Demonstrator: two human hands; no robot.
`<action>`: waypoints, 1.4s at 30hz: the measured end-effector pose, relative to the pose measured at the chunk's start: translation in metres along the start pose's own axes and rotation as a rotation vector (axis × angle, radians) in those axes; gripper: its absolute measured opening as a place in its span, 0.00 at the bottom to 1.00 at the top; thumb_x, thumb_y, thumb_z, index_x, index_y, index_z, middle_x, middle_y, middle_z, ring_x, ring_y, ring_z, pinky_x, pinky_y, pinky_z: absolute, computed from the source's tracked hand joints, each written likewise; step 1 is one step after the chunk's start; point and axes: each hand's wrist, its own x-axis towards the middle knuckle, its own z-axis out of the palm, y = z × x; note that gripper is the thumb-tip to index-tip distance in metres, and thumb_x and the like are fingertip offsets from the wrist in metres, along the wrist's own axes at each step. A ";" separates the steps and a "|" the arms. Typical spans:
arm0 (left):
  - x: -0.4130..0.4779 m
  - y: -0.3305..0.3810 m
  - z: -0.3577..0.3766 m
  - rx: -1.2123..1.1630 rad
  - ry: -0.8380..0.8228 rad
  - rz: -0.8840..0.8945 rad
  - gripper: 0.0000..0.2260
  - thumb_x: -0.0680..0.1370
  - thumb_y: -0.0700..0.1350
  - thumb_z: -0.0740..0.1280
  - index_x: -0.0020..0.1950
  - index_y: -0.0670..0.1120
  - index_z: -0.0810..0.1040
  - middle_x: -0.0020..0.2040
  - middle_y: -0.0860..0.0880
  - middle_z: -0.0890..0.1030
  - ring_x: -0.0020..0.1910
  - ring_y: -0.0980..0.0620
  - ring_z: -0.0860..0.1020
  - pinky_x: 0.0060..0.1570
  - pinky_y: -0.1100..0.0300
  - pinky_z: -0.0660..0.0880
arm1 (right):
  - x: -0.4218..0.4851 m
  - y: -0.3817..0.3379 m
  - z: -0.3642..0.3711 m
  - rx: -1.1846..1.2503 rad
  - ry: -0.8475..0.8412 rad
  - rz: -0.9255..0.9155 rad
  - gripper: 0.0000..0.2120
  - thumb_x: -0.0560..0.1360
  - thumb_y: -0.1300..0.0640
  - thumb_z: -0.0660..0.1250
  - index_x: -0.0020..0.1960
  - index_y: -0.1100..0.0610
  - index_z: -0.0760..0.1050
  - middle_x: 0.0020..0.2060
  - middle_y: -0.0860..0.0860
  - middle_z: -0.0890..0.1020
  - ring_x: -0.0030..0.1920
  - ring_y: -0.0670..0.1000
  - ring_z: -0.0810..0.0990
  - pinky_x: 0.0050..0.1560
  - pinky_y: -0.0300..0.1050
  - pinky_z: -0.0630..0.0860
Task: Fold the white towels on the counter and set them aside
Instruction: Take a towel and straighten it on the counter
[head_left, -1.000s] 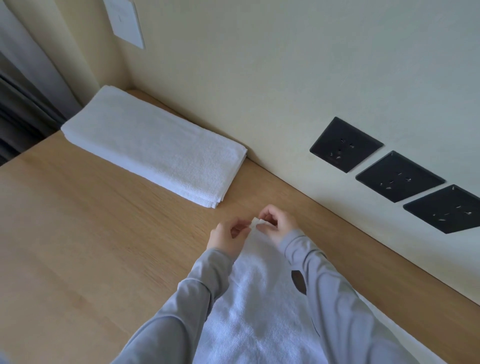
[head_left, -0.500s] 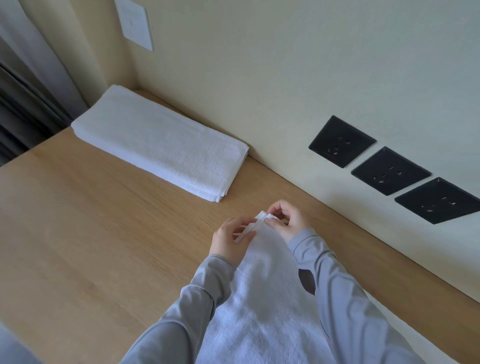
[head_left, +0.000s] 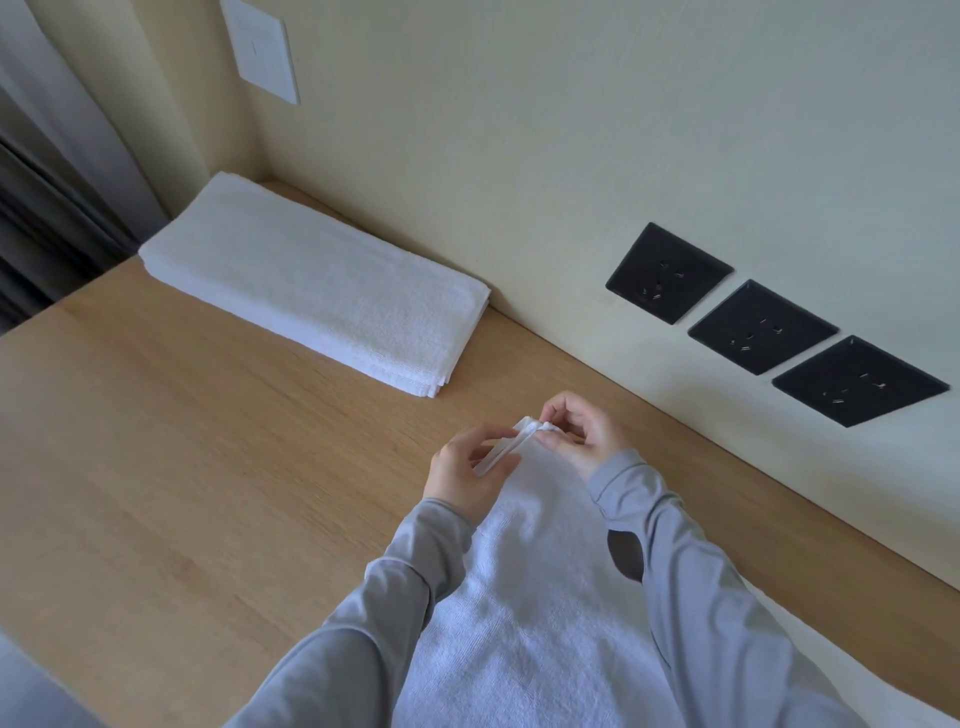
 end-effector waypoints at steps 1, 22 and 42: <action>-0.001 -0.001 0.000 -0.005 0.010 0.015 0.12 0.72 0.43 0.71 0.46 0.61 0.79 0.49 0.51 0.82 0.48 0.58 0.80 0.51 0.60 0.77 | 0.000 0.000 0.001 -0.004 0.000 0.004 0.13 0.71 0.68 0.67 0.37 0.52 0.71 0.34 0.54 0.75 0.35 0.45 0.72 0.38 0.29 0.70; -0.002 -0.018 -0.004 0.242 -0.042 -0.033 0.09 0.74 0.49 0.70 0.51 0.48 0.81 0.46 0.54 0.79 0.45 0.56 0.76 0.42 0.72 0.68 | -0.004 0.001 0.005 0.025 -0.001 0.040 0.11 0.72 0.69 0.67 0.38 0.55 0.70 0.34 0.55 0.73 0.34 0.48 0.71 0.38 0.37 0.69; -0.140 -0.080 -0.132 0.555 -0.090 -0.141 0.12 0.66 0.45 0.78 0.29 0.45 0.77 0.38 0.57 0.76 0.36 0.64 0.72 0.38 0.72 0.66 | 0.022 0.016 0.016 -0.058 0.137 0.037 0.15 0.72 0.68 0.67 0.37 0.49 0.69 0.32 0.48 0.71 0.33 0.45 0.70 0.33 0.28 0.69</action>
